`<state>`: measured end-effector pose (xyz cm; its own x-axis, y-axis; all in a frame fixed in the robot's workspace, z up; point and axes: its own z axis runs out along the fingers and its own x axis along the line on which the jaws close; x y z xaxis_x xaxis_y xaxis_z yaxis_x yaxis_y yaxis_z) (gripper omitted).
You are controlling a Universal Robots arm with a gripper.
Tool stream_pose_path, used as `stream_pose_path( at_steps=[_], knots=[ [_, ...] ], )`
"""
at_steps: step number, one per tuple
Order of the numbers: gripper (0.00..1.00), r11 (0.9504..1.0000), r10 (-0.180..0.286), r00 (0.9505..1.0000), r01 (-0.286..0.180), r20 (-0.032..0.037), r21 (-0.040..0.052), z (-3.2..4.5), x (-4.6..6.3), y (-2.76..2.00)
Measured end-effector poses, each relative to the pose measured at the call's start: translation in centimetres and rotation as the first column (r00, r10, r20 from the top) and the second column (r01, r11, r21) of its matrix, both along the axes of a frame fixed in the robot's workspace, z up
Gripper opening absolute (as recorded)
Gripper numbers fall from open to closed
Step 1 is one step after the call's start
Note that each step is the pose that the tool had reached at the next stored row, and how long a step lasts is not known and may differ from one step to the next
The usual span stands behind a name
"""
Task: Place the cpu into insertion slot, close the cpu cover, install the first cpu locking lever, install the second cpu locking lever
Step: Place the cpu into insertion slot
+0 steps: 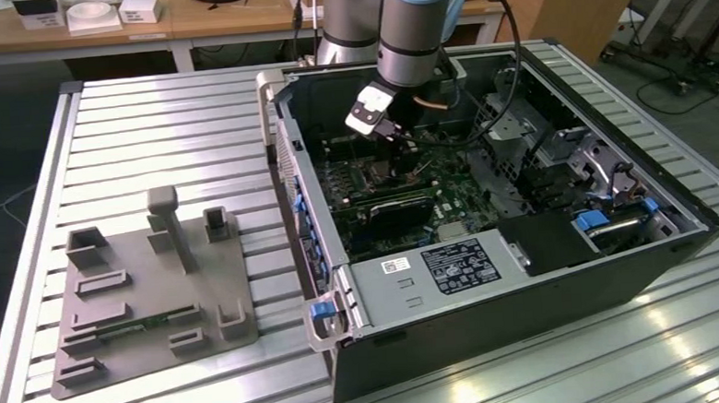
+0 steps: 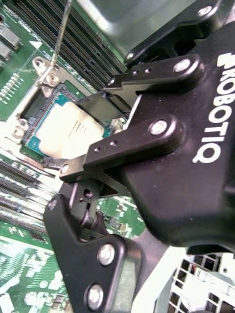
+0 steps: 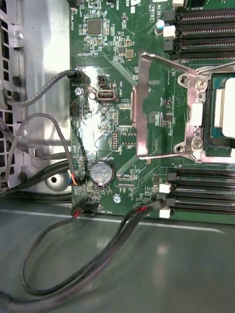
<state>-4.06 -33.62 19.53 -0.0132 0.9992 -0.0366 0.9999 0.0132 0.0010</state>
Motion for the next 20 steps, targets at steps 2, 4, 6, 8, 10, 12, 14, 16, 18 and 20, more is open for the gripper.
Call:
stream_pose_path(
  at_steps=[2, 4, 6, 8, 10, 12, 14, 16, 18, 20],
  knots=[
    [0.54, 1.0, 0.0, 1.0, 0.0, -0.0001, -0.0004, 0.0, 0.0, 0.0],
    [0.54, 1.0, -0.003, 1.0, 0.003, -0.0001, -0.0006, 0.0, 0.0, 0.04],
    [0.54, 0.9999, -0.01, 0.9999, 0.01, -0.0001, -0.0005, 0.0, -0.01, 0.16],
    [0.54, 0.9998, -0.017, 0.9998, 0.017, 0.0, -0.0005, 0.0, 0.0, 0.24],
    [0.54, 0.9998, -0.018, 0.9998, 0.018, -0.0001, -0.0005, 0.0, 0.0, 0.24],
    [0.54, 0.9998, -0.018, 0.9998, 0.018, -0.0001, -0.0006, -0.01, 0.0, 0.24],
    [0.54, 0.9998, -0.018, 0.9998, 0.018, 0.0, -0.0003, -0.04, 0.0, 0.24],
    [0.54, 0.9998, -0.018, 0.9998, 0.018, 0.0001, 0.0003, -0.1, 0.0, 0.27],
    [0.54, 0.9998, -0.018, 0.9998, 0.018, -0.0001, 0.0002, -0.17, -0.01, 0.33],
    [0.54, 0.9998, -0.018, 0.9998, 0.018, -0.0003, 0.0, -0.22, -0.01, 0.41]
  ],
)
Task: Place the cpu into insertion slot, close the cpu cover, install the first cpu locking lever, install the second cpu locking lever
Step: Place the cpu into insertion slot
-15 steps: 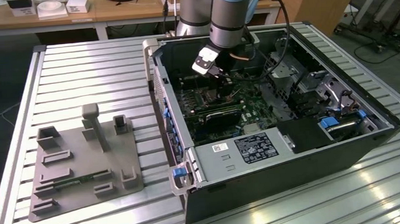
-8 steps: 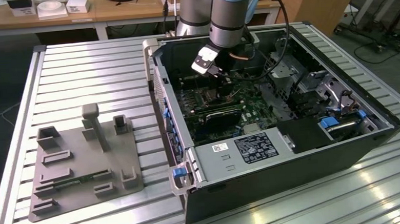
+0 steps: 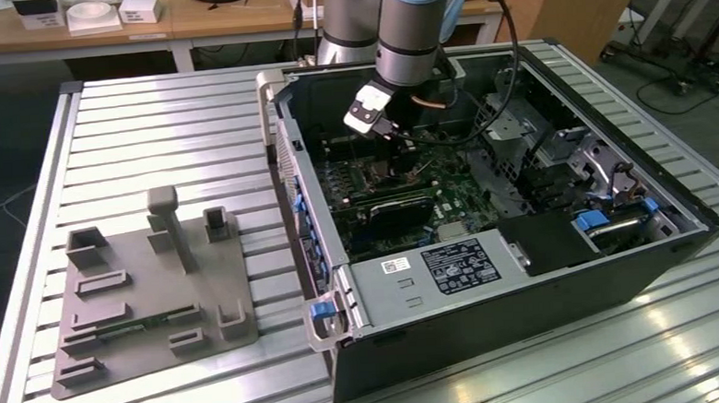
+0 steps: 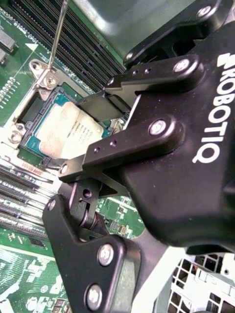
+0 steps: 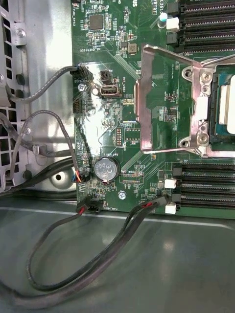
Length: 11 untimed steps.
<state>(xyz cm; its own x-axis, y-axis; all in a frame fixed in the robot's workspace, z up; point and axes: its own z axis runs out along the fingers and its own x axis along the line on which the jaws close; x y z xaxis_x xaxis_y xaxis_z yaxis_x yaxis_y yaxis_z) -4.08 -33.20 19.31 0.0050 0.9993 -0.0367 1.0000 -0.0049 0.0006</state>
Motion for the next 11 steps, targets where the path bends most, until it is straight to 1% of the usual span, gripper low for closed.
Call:
stream_pose_path(
  at_steps=[5, 11],
  knots=[
    [0.54, 1.0, 0.0, 1.0, 0.0, 0.0002, 0.0003, -0.02, -0.01, 0.02],
    [0.54, 1.0, 0.0, 1.0, 0.0, 0.0004, 0.0005, -0.03, 0.0, 0.19]
  ],
)
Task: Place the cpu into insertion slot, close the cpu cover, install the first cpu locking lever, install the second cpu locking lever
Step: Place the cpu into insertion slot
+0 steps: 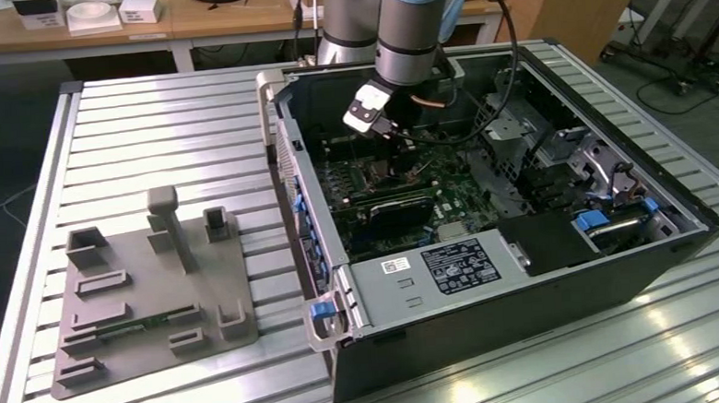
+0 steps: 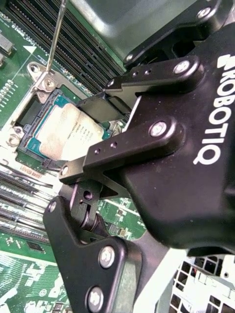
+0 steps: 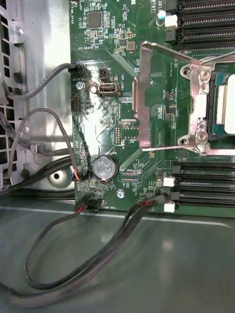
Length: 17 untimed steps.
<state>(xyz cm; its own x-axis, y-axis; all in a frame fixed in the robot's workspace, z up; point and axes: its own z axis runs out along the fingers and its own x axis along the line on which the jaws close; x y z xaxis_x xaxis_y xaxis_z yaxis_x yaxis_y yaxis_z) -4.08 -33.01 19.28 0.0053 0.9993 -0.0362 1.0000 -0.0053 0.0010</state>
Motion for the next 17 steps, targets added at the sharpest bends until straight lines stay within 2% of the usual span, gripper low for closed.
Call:
stream_pose_path(
  at_steps=[11, 12, 13, 14, 17],
  knots=[
    [0.55, 1.0, 0.0, 1.0, 0.0, 0.0, 0.0001, -0.01, -0.06, 0.0],
    [0.61, 1.0, 0.0, 1.0, 0.0, 0.0, 0.0001, -0.01, -0.06, 0.0],
    [0.61, 1.0, 0.0, 1.0, 0.0, -0.0001, -0.0001, -0.01, -0.07, 0.0],
    [0.67, 1.0, 0.0, 1.0, 0.0, -0.0001, -0.0001, -0.01, -0.07, 0.0],
    [0.67, 1.0, 0.0, 1.0, 0.0, -0.0001, -0.0002, 0.0, -0.08, 0.0]
  ],
)
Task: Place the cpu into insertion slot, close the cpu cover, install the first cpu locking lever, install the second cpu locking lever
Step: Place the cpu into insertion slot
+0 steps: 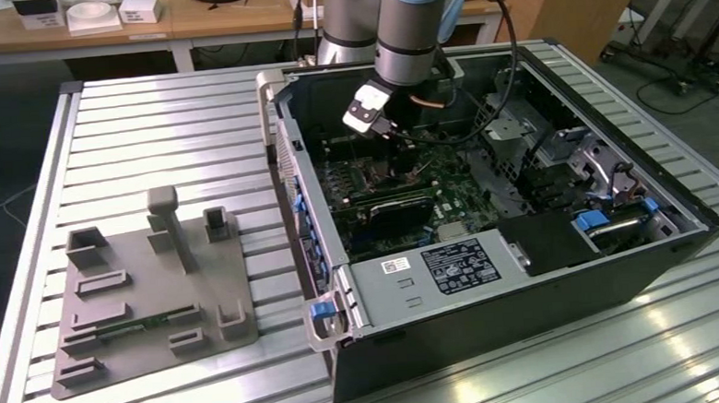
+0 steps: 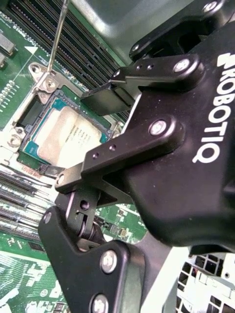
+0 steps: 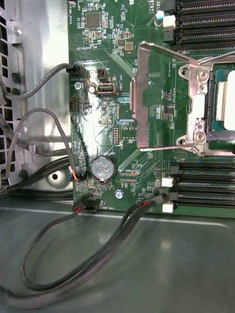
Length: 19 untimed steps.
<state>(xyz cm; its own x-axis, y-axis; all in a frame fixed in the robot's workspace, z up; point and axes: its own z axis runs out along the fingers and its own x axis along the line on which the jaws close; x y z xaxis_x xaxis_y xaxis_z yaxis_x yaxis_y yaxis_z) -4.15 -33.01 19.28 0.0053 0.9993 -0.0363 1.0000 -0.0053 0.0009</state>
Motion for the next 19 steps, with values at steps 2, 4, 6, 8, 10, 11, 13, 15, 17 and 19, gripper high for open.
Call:
stream_pose_path(
  at_steps=[2, 4, 6, 8, 10, 11, 13, 15, 17, 19],
  knots=[
    [0.67, 1.0, 0.0, 1.0, 0.0, -0.0001, -0.0001, 0.0, -0.01, 0.05],
    [0.67, 1.0, 0.0, 1.0, 0.0, 0.0, 0.0001, -0.02, 0.0, 0.14],
    [0.67, 1.0, 0.0, 1.0, 0.0, 0.0001, 0.0003, -0.06, 0.0, 0.18],
    [0.67, 1.0, 0.0, 1.0, 0.0, 0.0, 0.0012, -0.12, 0.0, 0.21],
    [0.67, 1.0, 0.0, 1.0, 0.0, -0.0001, 0.0022, -0.17, 0.0, 0.25],
    [0.67, 1.0, 0.0, 1.0, 0.0, -0.0001, 0.0023, -0.19, 0.0, 0.26],
    [0.67, 1.0, 0.0, 1.0, 0.0, 0.0, 0.0032, -0.25, 0.0, 0.27],
    [0.67, 1.0, 0.0, 1.0, 0.0, 0.0, 0.005, -0.31, 0.0, 0.32],
    [0.67, 1.0, 0.0, 1.0, 0.0, -0.0002, 0.0053, -0.32, 0.0, 0.33],
    [0.67, 1.0, 0.0, 1.0, 0.0, -0.0001, 0.0056, -0.34, 0.0, 0.33]
  ],
)
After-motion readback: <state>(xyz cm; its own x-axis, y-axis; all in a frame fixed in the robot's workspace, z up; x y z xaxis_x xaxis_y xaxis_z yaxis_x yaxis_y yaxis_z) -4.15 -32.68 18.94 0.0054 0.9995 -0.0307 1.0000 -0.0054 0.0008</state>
